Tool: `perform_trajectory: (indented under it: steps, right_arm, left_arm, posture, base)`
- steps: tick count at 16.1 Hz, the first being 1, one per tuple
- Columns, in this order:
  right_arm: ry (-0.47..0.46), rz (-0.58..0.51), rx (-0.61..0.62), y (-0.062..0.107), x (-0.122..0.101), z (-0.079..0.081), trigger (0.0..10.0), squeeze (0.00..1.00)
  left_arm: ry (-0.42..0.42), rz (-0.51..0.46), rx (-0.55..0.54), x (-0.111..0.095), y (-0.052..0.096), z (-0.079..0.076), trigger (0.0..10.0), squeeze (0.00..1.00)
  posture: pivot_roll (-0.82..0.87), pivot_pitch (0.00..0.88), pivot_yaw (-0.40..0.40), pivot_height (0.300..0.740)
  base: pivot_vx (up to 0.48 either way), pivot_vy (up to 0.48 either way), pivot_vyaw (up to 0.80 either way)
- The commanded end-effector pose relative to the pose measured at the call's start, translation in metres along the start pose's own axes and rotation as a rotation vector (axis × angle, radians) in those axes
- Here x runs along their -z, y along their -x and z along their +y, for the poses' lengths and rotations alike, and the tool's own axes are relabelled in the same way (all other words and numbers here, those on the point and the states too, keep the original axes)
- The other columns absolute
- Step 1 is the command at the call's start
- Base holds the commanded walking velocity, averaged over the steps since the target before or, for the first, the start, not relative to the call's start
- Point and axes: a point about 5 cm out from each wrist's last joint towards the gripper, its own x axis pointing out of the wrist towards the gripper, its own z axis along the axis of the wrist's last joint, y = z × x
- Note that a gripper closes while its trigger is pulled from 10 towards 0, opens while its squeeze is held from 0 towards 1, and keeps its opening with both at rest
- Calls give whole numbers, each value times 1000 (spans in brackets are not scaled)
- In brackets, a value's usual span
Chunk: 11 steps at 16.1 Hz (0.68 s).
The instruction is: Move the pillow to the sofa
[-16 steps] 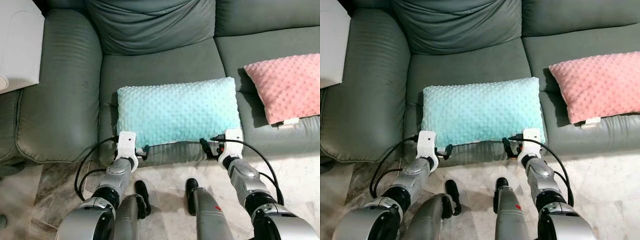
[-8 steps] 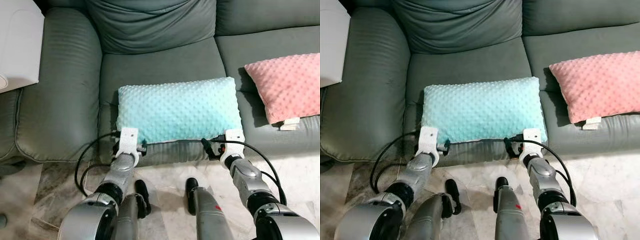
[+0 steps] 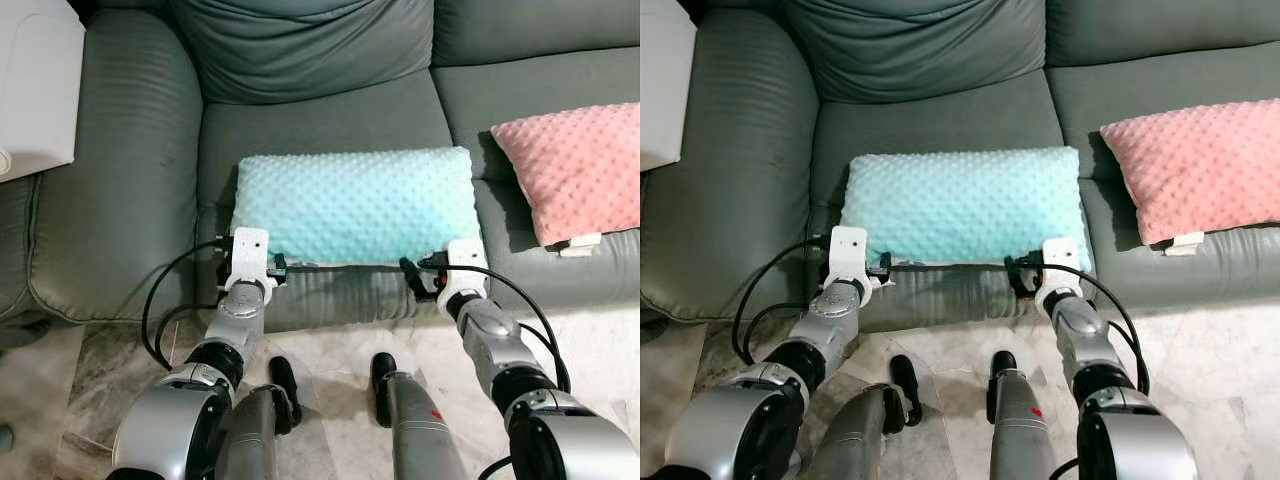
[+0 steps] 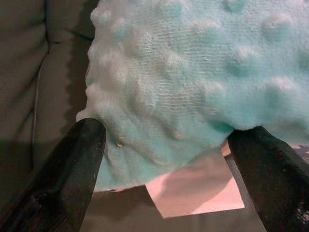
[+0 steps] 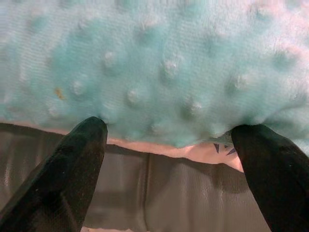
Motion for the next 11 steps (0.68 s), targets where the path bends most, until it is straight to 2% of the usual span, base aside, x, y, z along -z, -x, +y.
perform_trajectory:
  steps: [1,5,6,8,9,11]
  right_arm:
    - [-3,56,-15,5,17,4,10000,0]
    - [0,34,-37,9,23,9,10000,0]
    - [-24,21,-44,13,28,11,10000,0]
    - [-43,13,-44,18,34,14,10000,0]
    - [-75,-15,-61,24,40,21,10000,0]
    - [-88,-36,-80,32,47,30,10000,0]
  left_arm:
    - [-5,56,-27,18,3,7,10000,0]
    - [-2,66,28,34,9,5,10000,0]
    - [33,82,69,47,14,7,10000,0]
    - [54,88,116,57,19,9,10000,0]
    - [86,94,156,70,26,13,10000,0]
    - [63,93,177,84,34,21,10000,0]
  posture:
    - [-85,495,124,740]
    - [-83,490,126,740]
    - [-83,485,124,740]
    - [-83,477,125,740]
    - [-83,465,124,740]
    - [-83,439,124,740]
  base:
    - [0,0,0]
    - [0,0,0]
    - [0,0,0]
    - [0,0,0]
    - [0,0,0]
    - [0,0,0]
